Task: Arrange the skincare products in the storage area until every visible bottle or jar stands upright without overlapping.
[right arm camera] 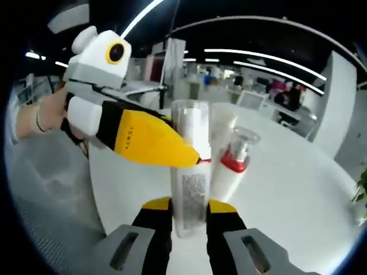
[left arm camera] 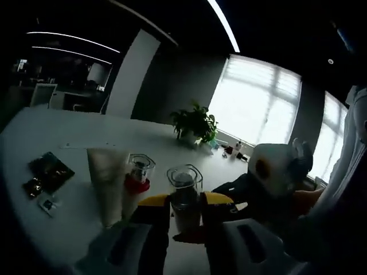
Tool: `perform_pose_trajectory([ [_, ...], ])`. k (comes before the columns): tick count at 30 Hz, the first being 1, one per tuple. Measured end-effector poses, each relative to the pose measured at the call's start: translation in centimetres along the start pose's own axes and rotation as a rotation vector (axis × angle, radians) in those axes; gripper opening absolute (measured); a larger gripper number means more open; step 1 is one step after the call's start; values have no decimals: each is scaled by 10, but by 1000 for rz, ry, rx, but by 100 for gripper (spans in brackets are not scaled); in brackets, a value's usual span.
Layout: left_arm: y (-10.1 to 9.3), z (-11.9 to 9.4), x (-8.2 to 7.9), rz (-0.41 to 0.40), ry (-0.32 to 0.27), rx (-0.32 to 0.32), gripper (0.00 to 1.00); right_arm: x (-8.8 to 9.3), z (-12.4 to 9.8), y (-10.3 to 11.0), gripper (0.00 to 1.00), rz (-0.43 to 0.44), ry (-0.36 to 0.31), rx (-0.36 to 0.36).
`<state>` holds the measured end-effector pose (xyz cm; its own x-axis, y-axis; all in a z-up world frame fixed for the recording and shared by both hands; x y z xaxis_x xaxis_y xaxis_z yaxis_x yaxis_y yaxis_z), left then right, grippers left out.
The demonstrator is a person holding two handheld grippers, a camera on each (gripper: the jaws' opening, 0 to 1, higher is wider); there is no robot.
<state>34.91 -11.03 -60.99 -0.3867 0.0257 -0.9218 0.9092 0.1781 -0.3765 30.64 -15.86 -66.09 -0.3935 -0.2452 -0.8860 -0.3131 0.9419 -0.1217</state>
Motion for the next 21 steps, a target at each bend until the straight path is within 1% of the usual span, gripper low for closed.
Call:
perform_pose_trajectory([
  [1,0,1,0,-5,-3,-12,16,0,0,0,13,-9,3,8],
  [2,-2,2,0,-10,-7,-21,17,0,0,-1,13,-44,11,21],
  [3,-1,3,0,-14,-16,-32,17,1,1,0,13,-62,17,27],
  [5,-2,4,1,-29,-19,-58,16,0,1,-1,14,-47,14,34],
  [8,-1,3,-1,-46,-22,-59,15,-2,0,-1,14,-31,3,30],
  [11,0,2,-1,-73,-10,-63,15,-3,1,-2,14,-56,-6,21],
  [13,0,2,0,-87,5,-72,15,-2,1,-1,14,-56,1,9],
  [15,-4,2,0,-77,14,-61,14,-3,2,-1,14,-72,-8,-9],
  [16,-2,1,0,-77,22,-54,14,-3,1,0,14,-60,-12,-32],
  [18,-4,-1,-3,-31,32,13,14,-5,0,1,14,-62,-25,-58],
  [19,-6,-3,-4,-44,53,46,14,-6,-1,3,14,-62,-34,-81],
  [20,-5,-3,-6,-23,51,71,14,-7,-1,5,14,-36,-53,-99],
  [21,-7,-5,-6,-9,63,103,14,-7,-2,6,14,-23,-57,-113],
])
Point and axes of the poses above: the point that each gripper's makers call its tool centre point, and the gripper's own axes: z roughly forward along the fingers, y roughly to its left, x roughly out of its underside, the point moved 4 cm from there along -z, roughly backward along the fingers, and after that the axes turned 6 degrees about -y, right-handed, at the moved point
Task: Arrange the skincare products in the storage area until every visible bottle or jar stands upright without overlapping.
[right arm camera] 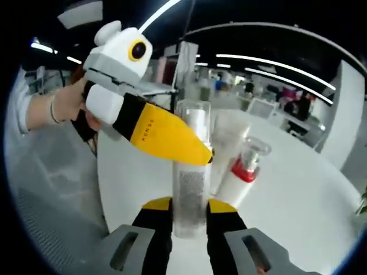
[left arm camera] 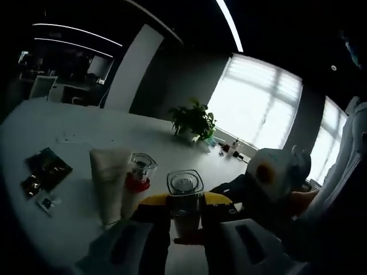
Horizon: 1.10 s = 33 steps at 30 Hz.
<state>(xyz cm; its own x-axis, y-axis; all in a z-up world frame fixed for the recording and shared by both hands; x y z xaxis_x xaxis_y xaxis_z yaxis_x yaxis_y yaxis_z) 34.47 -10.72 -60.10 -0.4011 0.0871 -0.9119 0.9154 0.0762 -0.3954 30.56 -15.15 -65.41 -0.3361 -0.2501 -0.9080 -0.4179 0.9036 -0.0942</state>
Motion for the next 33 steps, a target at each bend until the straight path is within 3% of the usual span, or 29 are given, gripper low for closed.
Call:
perform_pose_trajectory([
  [2,0,-3,0,12,22,45,14,0,-1,6,15,-50,-12,-75],
  [5,-5,-10,0,74,64,141,14,0,-6,18,16,-2,-24,-187],
  [11,-18,-18,3,195,125,300,14,3,-12,28,17,-32,-44,-361],
  [13,-24,-19,3,226,125,366,14,2,-12,32,17,-18,-52,-398],
  [15,-30,-22,4,249,129,432,14,1,-15,38,17,1,-63,-485],
  [20,-34,-24,3,255,122,464,14,0,-18,40,16,24,-86,-540],
  [24,-35,-24,1,337,70,448,15,-2,-15,35,15,15,-108,-486],
  [26,-26,-19,0,306,71,336,15,-1,-9,26,15,33,-80,-376],
  [28,-15,-15,-6,296,27,258,15,-2,-5,16,15,46,-78,-295],
  [30,-13,-11,-6,309,18,222,17,-3,-2,11,15,3,-54,-209],
  [33,-9,-5,-7,246,14,127,18,-3,2,7,15,-11,-20,-105],
])
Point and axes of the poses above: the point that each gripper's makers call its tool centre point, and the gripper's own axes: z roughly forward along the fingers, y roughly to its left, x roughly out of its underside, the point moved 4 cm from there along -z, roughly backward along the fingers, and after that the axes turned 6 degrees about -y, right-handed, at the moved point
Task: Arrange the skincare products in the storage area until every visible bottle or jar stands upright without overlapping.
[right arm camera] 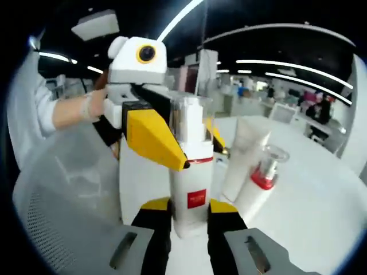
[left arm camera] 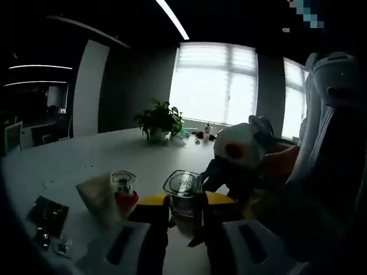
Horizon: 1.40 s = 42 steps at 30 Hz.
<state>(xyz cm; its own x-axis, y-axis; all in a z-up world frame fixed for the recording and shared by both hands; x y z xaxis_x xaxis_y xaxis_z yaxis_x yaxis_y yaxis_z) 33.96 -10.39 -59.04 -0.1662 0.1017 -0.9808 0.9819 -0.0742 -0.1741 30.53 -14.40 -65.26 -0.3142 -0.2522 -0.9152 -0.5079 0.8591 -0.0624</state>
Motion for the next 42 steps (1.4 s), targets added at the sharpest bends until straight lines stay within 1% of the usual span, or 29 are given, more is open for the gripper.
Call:
perform_pose_trajectory([
  [1,2,1,0,-22,-4,-24,18,0,1,-1,15,37,-2,23],
  [2,3,2,1,-57,-5,-45,18,1,2,-2,15,35,0,39],
  [5,7,5,7,-113,0,-133,18,5,2,-10,15,16,35,132],
  [6,8,6,8,-127,2,-150,18,6,3,-11,15,10,41,144],
  [7,9,7,11,-163,5,-188,17,8,4,-12,15,36,48,152],
  [8,10,9,11,-167,5,-202,17,9,5,-12,15,43,46,154],
  [9,12,10,13,-166,4,-243,17,10,5,-15,15,51,49,178],
  [10,13,10,13,-178,4,-259,17,11,5,-17,15,46,63,204],
  [11,13,12,15,-187,7,-279,17,12,5,-19,15,18,79,220],
  [12,14,13,15,-166,1,-289,16,12,5,-23,15,-23,91,253],
  [13,15,14,16,-157,-2,-320,16,13,4,-24,15,-44,100,259],
  [14,14,14,17,-151,-2,-322,16,13,5,-23,15,-39,107,264],
  [15,17,13,17,-165,-19,-350,16,12,6,-22,15,-34,104,271],
  [17,18,12,15,-170,-46,-366,16,9,7,-23,15,-49,114,303],
  [18,17,12,15,-173,-47,-367,16,8,6,-25,15,-99,128,340],
  [20,18,10,14,-184,-43,-365,15,4,8,-25,15,-175,129,364],
  [22,19,7,11,-201,-36,-346,15,3,8,-21,15,-136,107,326],
  [23,18,6,10,-229,-40,-334,15,2,8,-20,16,-122,88,309],
  [26,23,2,9,-237,-32,-315,14,0,8,-18,16,-152,91,276],
  [27,22,2,8,-221,-39,-300,14,-1,9,-18,16,-192,84,260],
  [29,21,1,6,-158,-23,-253,14,0,8,-15,16,-215,93,232],
  [31,18,0,2,-82,-14,-202,14,-2,6,-12,16,-207,71,214],
  [33,14,0,3,-39,21,-157,14,0,7,-7,16,-163,53,160],
  [35,11,0,3,0,35,-111,14,0,4,-6,15,-171,35,132],
  [36,8,-1,3,20,37,-80,14,0,4,-5,15,-155,24,115],
  [37,3,-2,3,44,43,-32,14,1,4,0,15,-116,11,68],
  [38,1,-1,4,55,56,-8,14,2,3,2,15,-107,6,42],
  [40,-3,-2,7,93,82,31,14,5,1,4,16,-111,6,-6],
  [42,-11,-4,8,150,94,101,14,5,-2,9,16,-103,-19,-60],
])
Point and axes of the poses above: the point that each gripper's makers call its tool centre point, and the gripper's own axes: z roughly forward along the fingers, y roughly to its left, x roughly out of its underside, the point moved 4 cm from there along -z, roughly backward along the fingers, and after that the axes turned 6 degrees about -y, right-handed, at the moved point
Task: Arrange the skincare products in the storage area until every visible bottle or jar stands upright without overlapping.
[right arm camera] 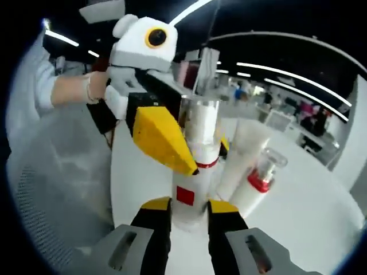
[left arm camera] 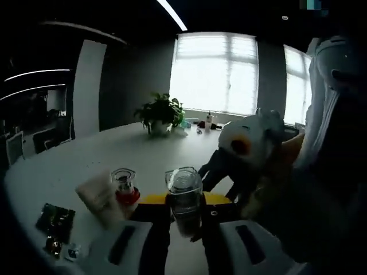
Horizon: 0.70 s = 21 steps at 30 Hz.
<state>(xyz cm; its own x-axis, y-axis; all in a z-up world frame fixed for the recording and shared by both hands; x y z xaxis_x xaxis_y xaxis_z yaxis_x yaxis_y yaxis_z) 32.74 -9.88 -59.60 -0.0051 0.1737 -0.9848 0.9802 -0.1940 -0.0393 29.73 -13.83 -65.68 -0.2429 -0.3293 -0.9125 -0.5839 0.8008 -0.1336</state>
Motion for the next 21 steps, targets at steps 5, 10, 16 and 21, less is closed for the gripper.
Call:
perform_pose_trajectory([
  [5,-13,1,-3,55,20,107,14,1,-4,6,17,2,-28,-93],
  [10,-11,5,1,87,37,106,15,5,1,5,16,-7,-17,-84],
  [16,2,5,11,101,56,33,15,12,12,-2,16,23,-34,17],
  [21,11,4,18,87,36,-37,14,16,22,-9,16,30,-18,85],
])
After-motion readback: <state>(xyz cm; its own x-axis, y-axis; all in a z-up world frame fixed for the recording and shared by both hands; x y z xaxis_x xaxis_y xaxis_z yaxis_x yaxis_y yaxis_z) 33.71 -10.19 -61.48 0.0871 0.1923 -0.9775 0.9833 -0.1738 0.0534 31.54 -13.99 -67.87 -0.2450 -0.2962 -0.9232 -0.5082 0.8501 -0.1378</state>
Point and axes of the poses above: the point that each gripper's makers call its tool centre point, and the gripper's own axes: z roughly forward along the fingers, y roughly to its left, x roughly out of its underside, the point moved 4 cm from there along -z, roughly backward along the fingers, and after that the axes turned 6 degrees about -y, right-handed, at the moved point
